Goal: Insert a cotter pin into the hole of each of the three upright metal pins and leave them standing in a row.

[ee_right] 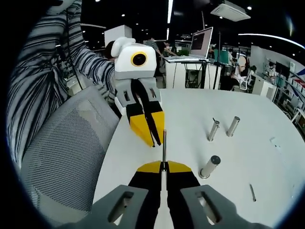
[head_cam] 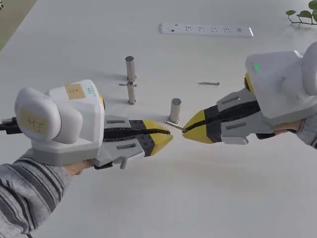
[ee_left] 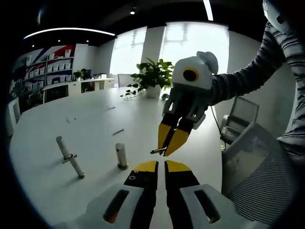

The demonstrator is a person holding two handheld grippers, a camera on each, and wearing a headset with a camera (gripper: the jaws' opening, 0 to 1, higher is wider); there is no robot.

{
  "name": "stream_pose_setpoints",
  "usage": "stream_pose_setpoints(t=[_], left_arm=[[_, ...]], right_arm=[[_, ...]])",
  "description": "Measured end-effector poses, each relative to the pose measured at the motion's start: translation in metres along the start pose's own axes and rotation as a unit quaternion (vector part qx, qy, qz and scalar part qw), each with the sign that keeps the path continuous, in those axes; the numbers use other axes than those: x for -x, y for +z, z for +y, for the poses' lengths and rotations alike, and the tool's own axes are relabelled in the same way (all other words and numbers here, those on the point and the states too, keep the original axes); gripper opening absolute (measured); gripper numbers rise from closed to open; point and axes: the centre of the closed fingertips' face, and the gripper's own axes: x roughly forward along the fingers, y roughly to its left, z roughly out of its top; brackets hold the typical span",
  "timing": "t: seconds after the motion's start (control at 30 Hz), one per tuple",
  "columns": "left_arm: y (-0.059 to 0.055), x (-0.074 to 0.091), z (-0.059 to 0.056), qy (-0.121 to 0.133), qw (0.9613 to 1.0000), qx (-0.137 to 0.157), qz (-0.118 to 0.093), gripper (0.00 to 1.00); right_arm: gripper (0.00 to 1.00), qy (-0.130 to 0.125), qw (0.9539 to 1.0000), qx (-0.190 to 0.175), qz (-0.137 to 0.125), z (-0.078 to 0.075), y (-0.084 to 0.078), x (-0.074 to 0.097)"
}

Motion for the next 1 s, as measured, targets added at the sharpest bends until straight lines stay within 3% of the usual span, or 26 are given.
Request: stream_pose_setpoints(t=[0.5, 0.73, 1.0], left_arm=[[0.002, -0.006, 0.021, 0.061, 0.9980, 0.004, -0.015, 0.15], [-0.001, -0.013, 0.038, 0.127, 0.9918, 0.002, -0.014, 0.20], [-0.008, -0.027, 0.053, 0.169, 0.9856, 0.011, -0.005, 0.22]], right_arm=[[0.00, -0.047, 0.9959, 0.014, 0.076, -0.032, -0.028, 0.015], [0.00, -0.069, 0.9890, 0.050, 0.121, -0.056, -0.038, 0.022], [0.00, -0.078, 0.9813, 0.077, 0.158, -0.080, -0.053, 0.022]])
